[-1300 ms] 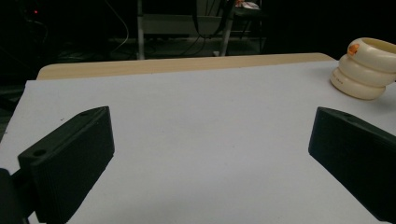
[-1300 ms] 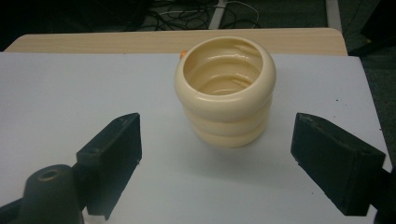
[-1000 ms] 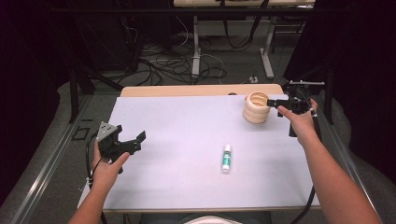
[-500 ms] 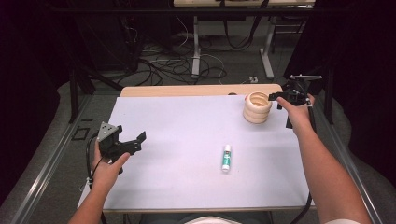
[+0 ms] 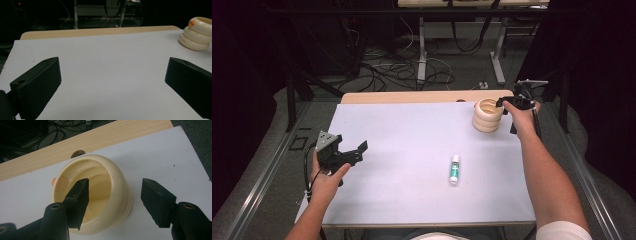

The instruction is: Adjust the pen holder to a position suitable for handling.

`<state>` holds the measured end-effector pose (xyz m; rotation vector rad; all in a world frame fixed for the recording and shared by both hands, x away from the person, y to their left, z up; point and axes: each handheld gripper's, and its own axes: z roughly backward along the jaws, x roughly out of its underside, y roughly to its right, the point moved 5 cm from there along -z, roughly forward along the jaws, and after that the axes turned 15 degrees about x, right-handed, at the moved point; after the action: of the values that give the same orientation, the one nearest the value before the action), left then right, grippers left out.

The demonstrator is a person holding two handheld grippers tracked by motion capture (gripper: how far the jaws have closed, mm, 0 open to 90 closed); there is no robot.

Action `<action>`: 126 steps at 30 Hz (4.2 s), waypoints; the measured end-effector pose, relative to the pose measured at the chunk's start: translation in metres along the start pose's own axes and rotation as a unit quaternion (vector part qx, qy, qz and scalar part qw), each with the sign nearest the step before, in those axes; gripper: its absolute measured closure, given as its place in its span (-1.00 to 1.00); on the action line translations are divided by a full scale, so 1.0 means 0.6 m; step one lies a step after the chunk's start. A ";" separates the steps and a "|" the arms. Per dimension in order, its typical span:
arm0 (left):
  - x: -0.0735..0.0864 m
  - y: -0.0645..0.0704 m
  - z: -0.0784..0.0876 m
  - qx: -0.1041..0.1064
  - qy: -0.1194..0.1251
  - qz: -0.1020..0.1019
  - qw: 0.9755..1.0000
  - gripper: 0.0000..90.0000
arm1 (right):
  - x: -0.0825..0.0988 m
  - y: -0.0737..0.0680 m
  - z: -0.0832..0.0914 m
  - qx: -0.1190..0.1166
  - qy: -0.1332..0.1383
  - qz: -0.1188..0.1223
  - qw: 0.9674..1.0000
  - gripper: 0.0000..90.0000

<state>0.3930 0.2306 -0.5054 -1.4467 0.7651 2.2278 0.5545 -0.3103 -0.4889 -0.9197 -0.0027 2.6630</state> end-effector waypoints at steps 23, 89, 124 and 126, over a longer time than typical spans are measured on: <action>0.003 -0.007 0.004 -0.003 0.003 0.013 1.000 -0.99 | 0.016 0.004 -0.055 -0.014 -0.094 -0.072 0.993 0.29; 0.007 -0.001 -0.003 0.000 -0.010 0.005 1.000 -0.98 | 0.165 -0.263 0.039 -0.178 -0.162 0.101 0.965 0.49; 0.009 0.001 -0.006 0.003 -0.013 0.006 1.000 -0.98 | 0.181 -0.276 0.060 -0.168 -0.141 0.133 0.967 0.12; 0.009 0.002 -0.006 0.003 -0.012 0.006 1.000 -0.98 | 0.181 -0.274 0.064 -0.163 -0.136 0.134 0.968 0.06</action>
<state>0.3929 0.2277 -0.5112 -1.4125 0.7745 2.2470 0.5006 -0.1177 -0.5062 -0.6741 -0.4192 3.0847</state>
